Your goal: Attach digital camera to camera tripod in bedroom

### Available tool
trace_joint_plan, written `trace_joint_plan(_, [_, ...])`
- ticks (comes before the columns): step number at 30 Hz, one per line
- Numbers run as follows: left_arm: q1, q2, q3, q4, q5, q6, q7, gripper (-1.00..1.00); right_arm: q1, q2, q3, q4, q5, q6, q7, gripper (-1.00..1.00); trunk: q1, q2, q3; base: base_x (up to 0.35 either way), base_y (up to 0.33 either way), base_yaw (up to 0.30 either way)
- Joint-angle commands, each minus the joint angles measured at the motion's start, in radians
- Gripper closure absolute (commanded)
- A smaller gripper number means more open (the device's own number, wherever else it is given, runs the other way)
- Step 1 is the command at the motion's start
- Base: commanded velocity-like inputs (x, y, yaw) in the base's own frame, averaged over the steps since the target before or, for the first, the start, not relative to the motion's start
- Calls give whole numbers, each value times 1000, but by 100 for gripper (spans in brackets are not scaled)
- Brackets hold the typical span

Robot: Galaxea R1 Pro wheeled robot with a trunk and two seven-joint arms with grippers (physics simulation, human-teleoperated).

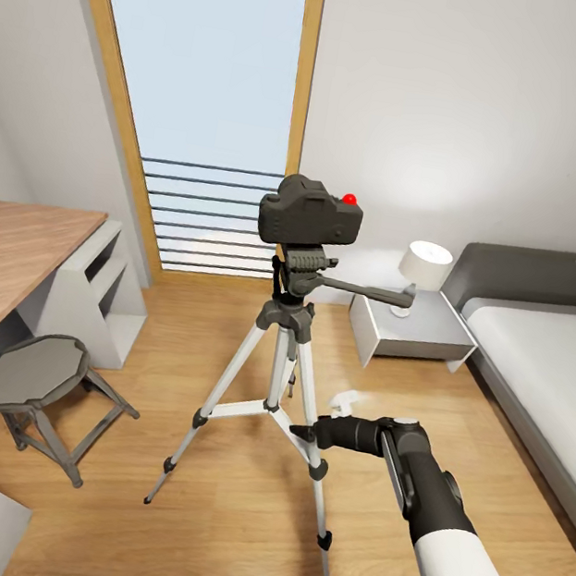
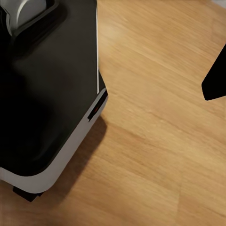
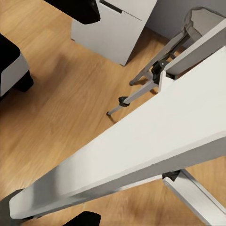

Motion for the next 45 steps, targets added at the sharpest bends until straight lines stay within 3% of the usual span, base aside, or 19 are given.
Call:
trace_joint_plan(1, [-1, -1, -8, 0, 6, 2, 3, -100, -1, 0, -6, -1, 9, 2, 5, -100, 1, -2, -2, 0, 0, 0])
trace_joint_plan(16, [-1, -6, -8, 0, 6, 2, 1, -100, -1, -6, -170, -4, 13, 1, -2, -100, 1, -2, -2, 0, 0, 0])
trace_joint_plan(23, [-1, -7, -8, 0, 6, 2, 0, -100, -1, -40, -190, -7, 12, -3, 2, -100, 1, -2, -2, 0, 0, 0])
trace_joint_plan(33, [-1, -8, -8, 0, 6, 2, 0, -100, -1, -62, -195, -3, 10, -21, 5, -100, 1, -2, -2, 0, 0, 0])
trace_joint_plan(39, [-1, -9, -8, 0, 6, 2, 0, -100, -1, -110, -194, 46, 13, -23, 4, -100, 1, -2, -2, 0, 0, 0])
trace_joint_plan(43, [-1, -10, -8, -1, 6, 2, -1, -100, -1, -158, -194, 133, 30, -26, 4, -100, 1, -2, -2, 0, 0, 0])
trace_joint_plan(45, [-1, -13, -8, -1, 5, 2, -1, -100, -1, -193, -194, 214, 45, -34, 3, -100, 1, -2, -2, 0, 0, 0])
